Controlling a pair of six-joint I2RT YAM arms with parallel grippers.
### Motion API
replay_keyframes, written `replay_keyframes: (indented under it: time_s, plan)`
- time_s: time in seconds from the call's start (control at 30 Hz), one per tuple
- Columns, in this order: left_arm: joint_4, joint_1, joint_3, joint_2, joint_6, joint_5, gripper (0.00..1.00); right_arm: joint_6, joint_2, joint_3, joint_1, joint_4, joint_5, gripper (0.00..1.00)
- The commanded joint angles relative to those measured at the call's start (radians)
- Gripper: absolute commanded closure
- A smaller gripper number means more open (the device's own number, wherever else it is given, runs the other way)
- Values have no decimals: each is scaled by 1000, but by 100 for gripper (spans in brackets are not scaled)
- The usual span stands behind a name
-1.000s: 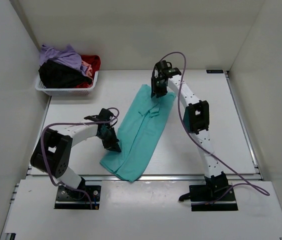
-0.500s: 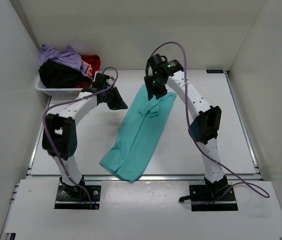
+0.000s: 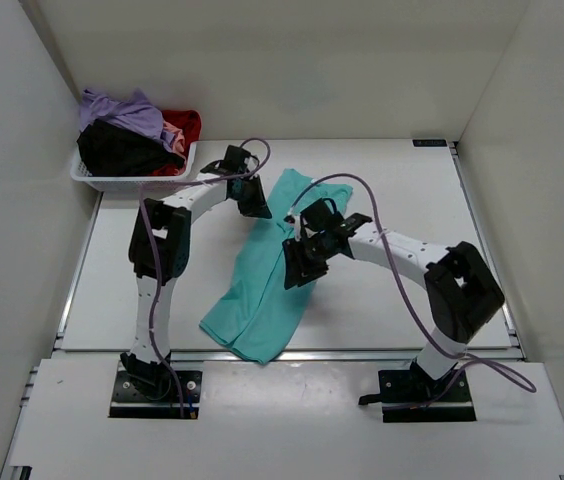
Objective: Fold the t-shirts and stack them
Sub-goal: Rotate the tshirt 90 degrees
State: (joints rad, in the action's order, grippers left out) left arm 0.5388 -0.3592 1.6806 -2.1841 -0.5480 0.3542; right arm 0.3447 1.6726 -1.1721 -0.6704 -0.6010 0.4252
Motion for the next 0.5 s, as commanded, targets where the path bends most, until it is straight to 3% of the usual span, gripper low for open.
replay_keyframes:
  time_s: [0.0,0.13,0.23,0.47]
  plan:
    - [51,-20,173,-81,68,-61,87,28,57,23,-75,265,121,62]
    - [214,-46,433,-268,77,-116,87,48,98,84,-127,315,89,64]
    - [234,-40,504,-335,36,-100,87,80,78,192,-92,351,83,64]
    - [334,-15,694,-440,-10,-161,86,-16,116,167,9,204,-38,64]
